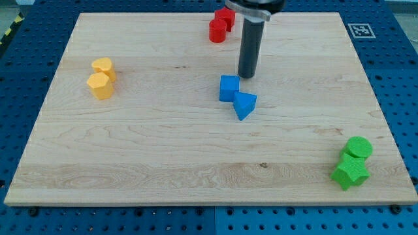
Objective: Move the blue cube and blue triangle to the bottom center
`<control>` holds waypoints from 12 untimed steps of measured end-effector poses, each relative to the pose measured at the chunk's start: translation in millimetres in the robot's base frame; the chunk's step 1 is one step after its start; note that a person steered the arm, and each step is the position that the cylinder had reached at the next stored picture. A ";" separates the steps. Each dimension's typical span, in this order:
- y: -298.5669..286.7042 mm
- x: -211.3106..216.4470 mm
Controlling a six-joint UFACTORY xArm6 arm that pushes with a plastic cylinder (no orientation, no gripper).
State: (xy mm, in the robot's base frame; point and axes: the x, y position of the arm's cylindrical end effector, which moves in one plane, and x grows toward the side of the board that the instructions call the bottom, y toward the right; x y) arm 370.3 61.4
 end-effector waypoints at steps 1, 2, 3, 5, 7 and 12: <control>-41.6 -5.2; -52.0 5.5; -52.0 26.3; -38.4 63.3; -6.4 51.9; 36.7 80.0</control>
State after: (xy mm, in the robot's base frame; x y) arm 450.3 98.1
